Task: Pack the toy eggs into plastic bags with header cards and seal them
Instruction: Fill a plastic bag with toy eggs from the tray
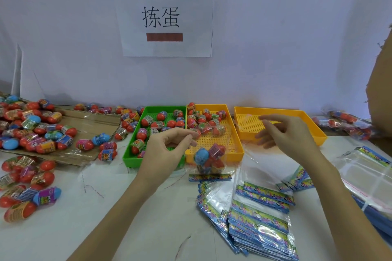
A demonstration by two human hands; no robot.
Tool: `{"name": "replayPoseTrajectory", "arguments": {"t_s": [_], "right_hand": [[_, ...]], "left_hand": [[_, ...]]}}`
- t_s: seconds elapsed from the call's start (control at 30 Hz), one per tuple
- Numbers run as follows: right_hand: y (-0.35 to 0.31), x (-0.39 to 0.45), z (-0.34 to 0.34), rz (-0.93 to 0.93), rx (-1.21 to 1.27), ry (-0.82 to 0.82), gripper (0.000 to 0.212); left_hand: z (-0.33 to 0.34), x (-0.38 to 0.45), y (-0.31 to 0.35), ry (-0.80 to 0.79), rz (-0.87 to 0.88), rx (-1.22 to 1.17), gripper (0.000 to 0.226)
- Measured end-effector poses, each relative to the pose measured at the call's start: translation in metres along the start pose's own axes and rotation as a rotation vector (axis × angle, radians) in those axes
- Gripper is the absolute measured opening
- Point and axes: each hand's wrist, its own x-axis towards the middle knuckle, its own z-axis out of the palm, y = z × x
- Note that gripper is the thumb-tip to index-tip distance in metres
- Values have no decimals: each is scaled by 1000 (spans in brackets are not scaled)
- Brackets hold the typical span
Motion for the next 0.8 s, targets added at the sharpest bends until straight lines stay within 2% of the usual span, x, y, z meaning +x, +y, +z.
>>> {"name": "replayPoseTrajectory", "arguments": {"t_s": [0.1, 0.23, 0.37, 0.47, 0.53, 0.67, 0.8], "right_hand": [[3, 1, 1, 14, 53, -16, 20], [-2, -1, 4, -10, 89, -118, 19], [-22, -9, 16, 19, 359, -324, 22], [-35, -16, 23, -47, 359, -467, 36], [-42, -20, 30, -89, 271, -450, 35], [-46, -22, 42, -138, 275, -297, 9], [-44, -21, 39, -121, 278, -258, 9]], "left_hand": [[0, 0, 0, 1, -2, 2, 18], [0, 0, -1, 0, 1, -4, 18], [1, 0, -2, 9, 13, 8, 18], [2, 1, -2, 17, 21, 2, 20], [2, 0, -3, 20, 21, -10, 20], [3, 1, -3, 17, -5, -74, 15], [-2, 2, -1, -100, -72, -153, 19]]}}
